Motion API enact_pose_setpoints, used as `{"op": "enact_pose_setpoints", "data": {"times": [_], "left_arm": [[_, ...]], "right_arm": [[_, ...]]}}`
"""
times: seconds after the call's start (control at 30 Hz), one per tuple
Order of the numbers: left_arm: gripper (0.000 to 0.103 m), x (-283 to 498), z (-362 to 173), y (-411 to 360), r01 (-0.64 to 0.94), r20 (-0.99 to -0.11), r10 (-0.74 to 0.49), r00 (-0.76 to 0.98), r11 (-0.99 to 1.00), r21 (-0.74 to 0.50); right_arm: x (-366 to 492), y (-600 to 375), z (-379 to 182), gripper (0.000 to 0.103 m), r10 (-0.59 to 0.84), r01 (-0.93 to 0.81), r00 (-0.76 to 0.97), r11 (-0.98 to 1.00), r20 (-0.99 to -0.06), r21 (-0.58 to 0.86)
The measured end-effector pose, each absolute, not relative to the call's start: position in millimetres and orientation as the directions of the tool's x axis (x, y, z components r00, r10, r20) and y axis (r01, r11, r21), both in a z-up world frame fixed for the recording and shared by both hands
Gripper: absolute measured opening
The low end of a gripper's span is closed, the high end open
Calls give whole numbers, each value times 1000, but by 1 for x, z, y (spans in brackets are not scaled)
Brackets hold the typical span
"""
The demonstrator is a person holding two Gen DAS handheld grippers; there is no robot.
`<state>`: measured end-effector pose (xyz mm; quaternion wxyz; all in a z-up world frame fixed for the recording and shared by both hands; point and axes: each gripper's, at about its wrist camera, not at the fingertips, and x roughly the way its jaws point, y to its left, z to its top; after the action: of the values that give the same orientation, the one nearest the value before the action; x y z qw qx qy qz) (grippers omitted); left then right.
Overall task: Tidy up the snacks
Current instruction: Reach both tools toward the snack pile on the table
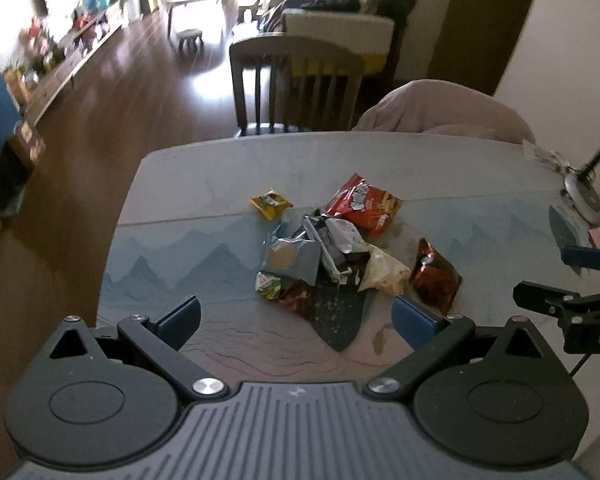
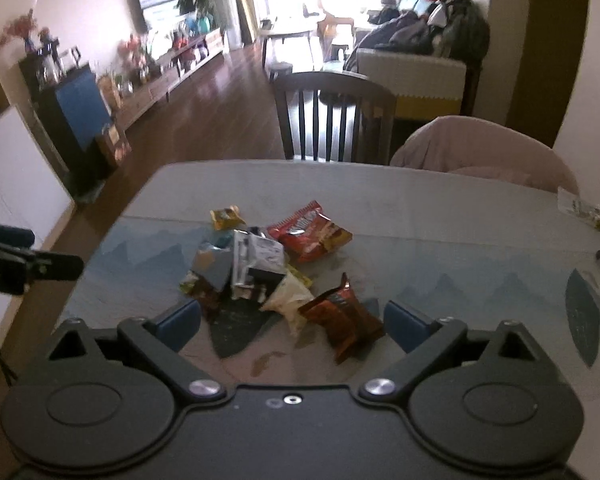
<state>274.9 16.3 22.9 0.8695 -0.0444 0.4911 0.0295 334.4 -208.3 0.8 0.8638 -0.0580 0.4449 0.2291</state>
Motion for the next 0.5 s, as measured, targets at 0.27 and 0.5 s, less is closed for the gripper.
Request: {"op": "enact_pose_setpoints", "data": {"times": [0.27, 0.5], "left_arm": [[102, 333, -12, 13, -97, -909, -39, 415, 991, -87], [102, 380, -39, 0, -115, -922, -59, 384, 987, -111]], "right_arm": [[402, -216, -38, 95, 334, -491, 374, 863, -865, 121], [431, -213, -82, 89, 311, -590, 276, 802, -910, 95]]}}
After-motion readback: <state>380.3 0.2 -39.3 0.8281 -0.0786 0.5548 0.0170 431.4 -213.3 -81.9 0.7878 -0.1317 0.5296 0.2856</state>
